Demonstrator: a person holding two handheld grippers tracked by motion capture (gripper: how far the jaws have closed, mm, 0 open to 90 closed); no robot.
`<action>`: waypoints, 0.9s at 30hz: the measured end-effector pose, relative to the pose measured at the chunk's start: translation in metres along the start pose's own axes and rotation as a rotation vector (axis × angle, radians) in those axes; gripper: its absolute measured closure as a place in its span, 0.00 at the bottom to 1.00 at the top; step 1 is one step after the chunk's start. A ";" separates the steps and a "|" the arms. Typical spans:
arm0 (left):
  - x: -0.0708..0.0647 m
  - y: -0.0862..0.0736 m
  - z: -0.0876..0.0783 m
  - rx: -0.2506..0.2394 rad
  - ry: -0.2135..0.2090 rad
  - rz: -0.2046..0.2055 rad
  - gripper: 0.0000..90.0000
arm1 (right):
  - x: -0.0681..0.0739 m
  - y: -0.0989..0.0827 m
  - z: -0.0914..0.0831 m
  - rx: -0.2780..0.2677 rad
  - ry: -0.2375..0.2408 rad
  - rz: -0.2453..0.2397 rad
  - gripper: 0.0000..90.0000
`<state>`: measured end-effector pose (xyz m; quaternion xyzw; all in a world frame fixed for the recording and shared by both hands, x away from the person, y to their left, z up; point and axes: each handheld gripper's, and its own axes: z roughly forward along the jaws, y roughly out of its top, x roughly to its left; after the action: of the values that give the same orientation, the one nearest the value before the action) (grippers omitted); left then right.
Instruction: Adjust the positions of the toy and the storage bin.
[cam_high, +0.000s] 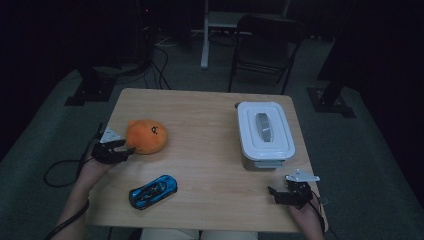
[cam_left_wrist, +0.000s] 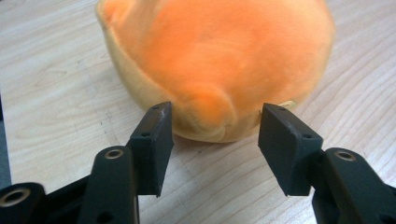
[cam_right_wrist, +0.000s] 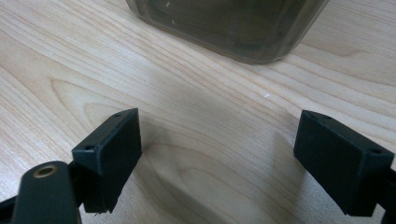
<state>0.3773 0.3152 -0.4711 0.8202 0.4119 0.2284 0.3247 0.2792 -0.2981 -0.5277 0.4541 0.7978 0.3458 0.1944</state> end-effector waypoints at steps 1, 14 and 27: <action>-0.001 0.001 0.001 0.022 0.007 0.002 0.60 | 0.000 0.000 0.000 0.000 0.000 0.000 0.16; -0.040 -0.001 -0.021 0.061 0.000 0.012 0.93 | 0.000 0.000 0.000 0.000 -0.001 0.001 0.16; -0.074 -0.014 -0.054 0.001 -0.104 0.015 0.78 | 0.000 0.000 0.000 0.000 -0.002 0.003 0.16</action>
<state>0.2942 0.2795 -0.4516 0.8342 0.3885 0.1877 0.3434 0.2794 -0.2981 -0.5277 0.4555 0.7970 0.3457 0.1945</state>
